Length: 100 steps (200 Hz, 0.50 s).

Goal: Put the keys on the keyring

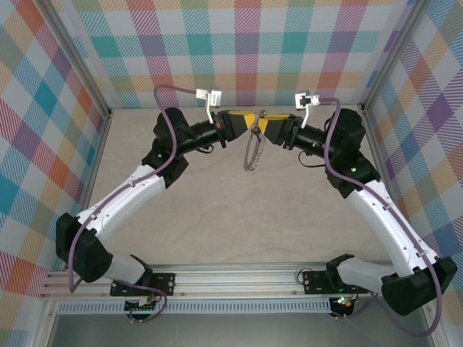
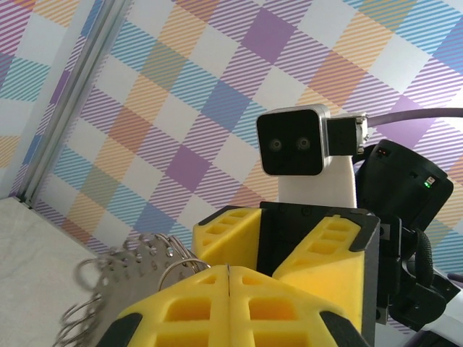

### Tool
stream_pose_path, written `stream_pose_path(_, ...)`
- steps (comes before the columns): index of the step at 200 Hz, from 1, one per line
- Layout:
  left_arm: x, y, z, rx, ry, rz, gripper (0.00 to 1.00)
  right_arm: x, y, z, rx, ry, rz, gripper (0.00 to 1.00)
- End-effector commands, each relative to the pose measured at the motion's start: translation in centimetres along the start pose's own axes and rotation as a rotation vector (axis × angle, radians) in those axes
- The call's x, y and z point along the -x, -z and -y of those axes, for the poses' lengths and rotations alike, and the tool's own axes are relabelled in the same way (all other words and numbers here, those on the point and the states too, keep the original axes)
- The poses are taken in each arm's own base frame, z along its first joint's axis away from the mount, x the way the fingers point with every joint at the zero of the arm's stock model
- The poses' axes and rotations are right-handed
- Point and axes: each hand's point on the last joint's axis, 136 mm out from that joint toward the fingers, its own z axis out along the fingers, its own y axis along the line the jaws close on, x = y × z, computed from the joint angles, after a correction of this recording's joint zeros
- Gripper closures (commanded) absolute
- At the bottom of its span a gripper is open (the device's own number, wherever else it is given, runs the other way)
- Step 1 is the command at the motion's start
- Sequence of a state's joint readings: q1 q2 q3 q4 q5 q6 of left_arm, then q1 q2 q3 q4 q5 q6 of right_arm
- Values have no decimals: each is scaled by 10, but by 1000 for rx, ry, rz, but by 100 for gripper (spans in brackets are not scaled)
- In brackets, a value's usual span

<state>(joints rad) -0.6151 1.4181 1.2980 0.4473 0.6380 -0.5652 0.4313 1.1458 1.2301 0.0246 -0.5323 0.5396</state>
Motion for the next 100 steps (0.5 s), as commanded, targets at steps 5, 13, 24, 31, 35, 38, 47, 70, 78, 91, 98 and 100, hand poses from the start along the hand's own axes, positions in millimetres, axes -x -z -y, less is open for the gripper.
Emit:
stream_pose_path(5,13,4,32,-83,-47,39,100,17,0,-17,64,33,32,61)
stream_pose_path(13,13,4,32,-85,-47,37,100,17,-1,-17,67,33,31,63)
stream_pose_path(24,14,4,33,-88,-50,37,100,18,-1,-18,70,33,31,66)
stream_pose_path(31,14,4,33,-88,-50,36,100,17,-1,-18,73,33,29,68)
stream_pose_path(35,13,4,34,-90,-51,36,100,18,-1,-19,75,33,29,68)
stream_pose_path(38,13,4,33,-90,-50,35,100,18,-1,-19,76,34,28,69)
stream_pose_path(47,13,4,33,-90,-50,33,100,18,-2,-19,77,34,28,70)
stream_pose_path(70,12,3,33,-90,-48,32,100,18,-3,-20,87,31,21,72)
stream_pose_path(78,11,3,33,-93,-48,30,100,18,-4,-20,89,32,20,74)
stream_pose_path(91,11,2,33,-94,-46,28,100,19,-4,-21,94,34,21,77)
stream_pose_path(98,10,2,32,-92,-46,26,100,19,-4,-22,95,33,20,80)
stream_pose_path(100,10,2,32,-93,-45,26,100,19,-4,-21,96,33,19,81)
